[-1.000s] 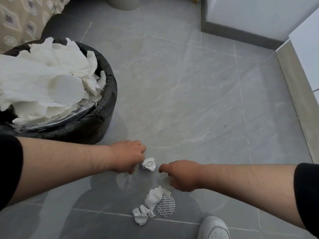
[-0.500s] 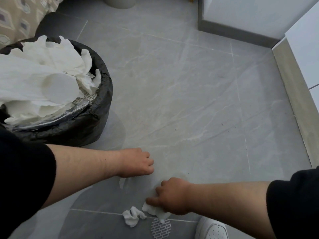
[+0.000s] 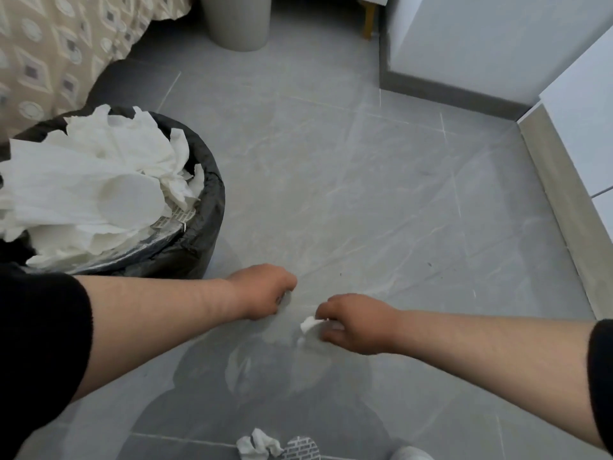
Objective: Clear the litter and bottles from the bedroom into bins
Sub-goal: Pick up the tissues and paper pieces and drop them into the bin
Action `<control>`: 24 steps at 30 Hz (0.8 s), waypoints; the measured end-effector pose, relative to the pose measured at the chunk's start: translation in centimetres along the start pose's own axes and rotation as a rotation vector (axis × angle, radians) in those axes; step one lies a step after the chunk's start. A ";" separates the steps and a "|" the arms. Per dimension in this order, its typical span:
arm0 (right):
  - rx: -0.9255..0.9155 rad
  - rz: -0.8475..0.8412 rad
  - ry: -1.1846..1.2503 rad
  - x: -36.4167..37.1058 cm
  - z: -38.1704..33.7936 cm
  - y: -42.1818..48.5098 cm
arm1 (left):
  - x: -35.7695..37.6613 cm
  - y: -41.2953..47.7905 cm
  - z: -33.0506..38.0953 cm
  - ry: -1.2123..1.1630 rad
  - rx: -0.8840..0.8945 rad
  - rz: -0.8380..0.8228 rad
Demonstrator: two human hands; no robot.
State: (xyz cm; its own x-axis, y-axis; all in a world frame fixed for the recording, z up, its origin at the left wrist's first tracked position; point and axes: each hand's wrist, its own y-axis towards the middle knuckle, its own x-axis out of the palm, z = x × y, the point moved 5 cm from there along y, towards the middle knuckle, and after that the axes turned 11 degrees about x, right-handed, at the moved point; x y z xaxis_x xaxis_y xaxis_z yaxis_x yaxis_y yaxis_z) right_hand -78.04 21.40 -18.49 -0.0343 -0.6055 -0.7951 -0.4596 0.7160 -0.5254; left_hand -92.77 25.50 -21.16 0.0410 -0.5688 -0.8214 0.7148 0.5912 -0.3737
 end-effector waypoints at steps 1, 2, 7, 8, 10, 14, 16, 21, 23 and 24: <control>0.015 0.028 0.018 -1.5 0.5 0.1 | -1.0 0.0 -0.4 -0.084 -0.050 0.079; 0.028 0.051 0.025 -3.0 0.9 0.2 | -2.1 0.0 -0.6 -0.163 -0.089 0.155; 0.140 0.164 0.101 -11.1 2.4 -0.3 | -9.9 -0.7 0.6 -0.535 -0.212 0.492; 0.164 0.192 0.136 -12.5 2.5 -0.4 | -11.6 -1.0 1.1 -0.574 -0.220 0.552; 0.188 0.237 0.162 -14.7 2.3 -0.1 | -15.0 -2.0 2.1 -0.606 -0.205 0.642; 0.180 0.325 0.242 -17.1 -0.6 2.0 | -21.8 -5.8 2.5 -0.590 -0.138 0.778; 0.132 0.351 0.293 -18.4 -3.5 3.4 | -24.5 -8.5 1.7 -0.543 -0.139 0.847; 0.025 0.481 0.452 -22.9 -10.5 5.1 | -29.0 -16.1 -2.5 -0.527 -0.217 0.972; -0.013 0.502 0.505 -24.0 -12.5 5.3 | -29.6 -19.1 -4.4 -0.501 -0.265 0.962; -0.024 0.500 0.548 -24.4 -13.3 5.3 | -29.5 -20.4 -5.4 -0.474 -0.295 0.943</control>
State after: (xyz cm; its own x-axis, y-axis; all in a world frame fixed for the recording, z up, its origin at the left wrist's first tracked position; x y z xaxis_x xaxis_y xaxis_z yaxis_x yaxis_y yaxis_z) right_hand -91.42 35.35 2.12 -0.6794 -0.3005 -0.6694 -0.2922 0.9476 -0.1289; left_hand -112.35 33.27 8.34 0.7933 0.0588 -0.6059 0.0627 0.9821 0.1774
